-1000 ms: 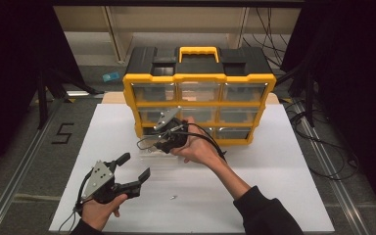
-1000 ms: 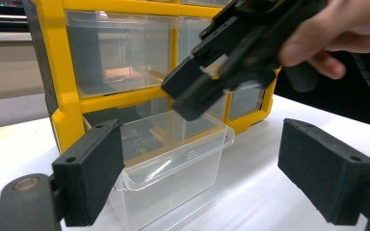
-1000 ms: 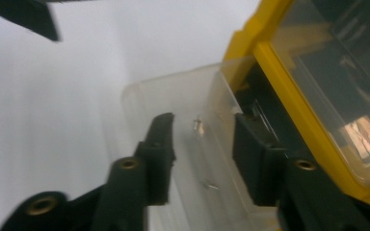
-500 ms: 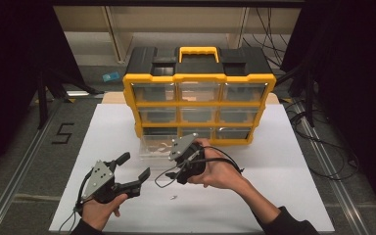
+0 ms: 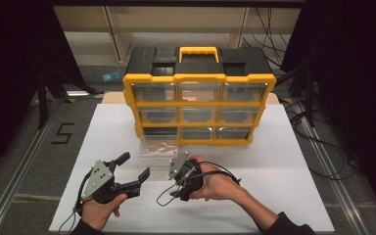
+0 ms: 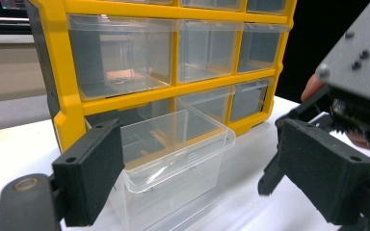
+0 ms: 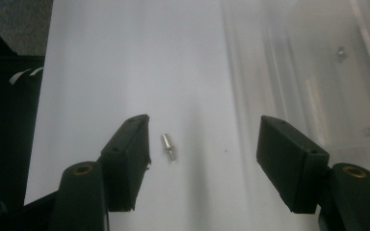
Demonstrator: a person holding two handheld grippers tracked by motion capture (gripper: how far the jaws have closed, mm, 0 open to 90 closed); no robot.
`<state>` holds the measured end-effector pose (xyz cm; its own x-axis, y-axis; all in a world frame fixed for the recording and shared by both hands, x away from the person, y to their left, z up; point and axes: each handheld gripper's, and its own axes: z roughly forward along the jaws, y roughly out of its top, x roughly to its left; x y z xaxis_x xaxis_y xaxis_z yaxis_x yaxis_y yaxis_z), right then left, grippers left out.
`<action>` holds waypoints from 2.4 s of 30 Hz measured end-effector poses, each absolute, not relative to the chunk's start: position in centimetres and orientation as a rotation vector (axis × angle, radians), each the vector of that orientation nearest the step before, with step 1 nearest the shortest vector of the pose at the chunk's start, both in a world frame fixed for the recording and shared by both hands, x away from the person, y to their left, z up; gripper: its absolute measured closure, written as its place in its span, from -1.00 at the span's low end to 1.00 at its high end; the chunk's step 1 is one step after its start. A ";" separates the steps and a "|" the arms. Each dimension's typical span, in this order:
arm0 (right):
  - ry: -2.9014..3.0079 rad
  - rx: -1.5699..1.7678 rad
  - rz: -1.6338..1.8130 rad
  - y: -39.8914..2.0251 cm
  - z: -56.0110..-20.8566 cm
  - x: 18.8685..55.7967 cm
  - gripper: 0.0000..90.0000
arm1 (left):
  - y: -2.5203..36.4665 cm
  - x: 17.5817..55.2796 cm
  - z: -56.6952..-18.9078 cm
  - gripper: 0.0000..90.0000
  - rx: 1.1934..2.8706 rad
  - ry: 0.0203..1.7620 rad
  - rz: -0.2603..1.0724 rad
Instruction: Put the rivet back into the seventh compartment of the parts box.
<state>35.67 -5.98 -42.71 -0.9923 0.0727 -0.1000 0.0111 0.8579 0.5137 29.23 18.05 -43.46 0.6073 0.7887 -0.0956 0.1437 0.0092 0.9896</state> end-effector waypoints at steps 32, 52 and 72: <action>3.087 0.096 0.615 -4.6 -46.7 36.1 0.83 | 18.1 29.2 -43.4 -0.65 1.505 0.823 0.606; 2.911 0.113 0.909 -6.4 -41.4 37.2 0.84 | 18.1 29.2 -43.4 -0.65 1.501 0.823 0.606; 2.669 0.235 1.097 -7.6 -36.1 38.6 0.84 | 18.1 29.2 -43.5 -0.65 1.512 0.823 0.607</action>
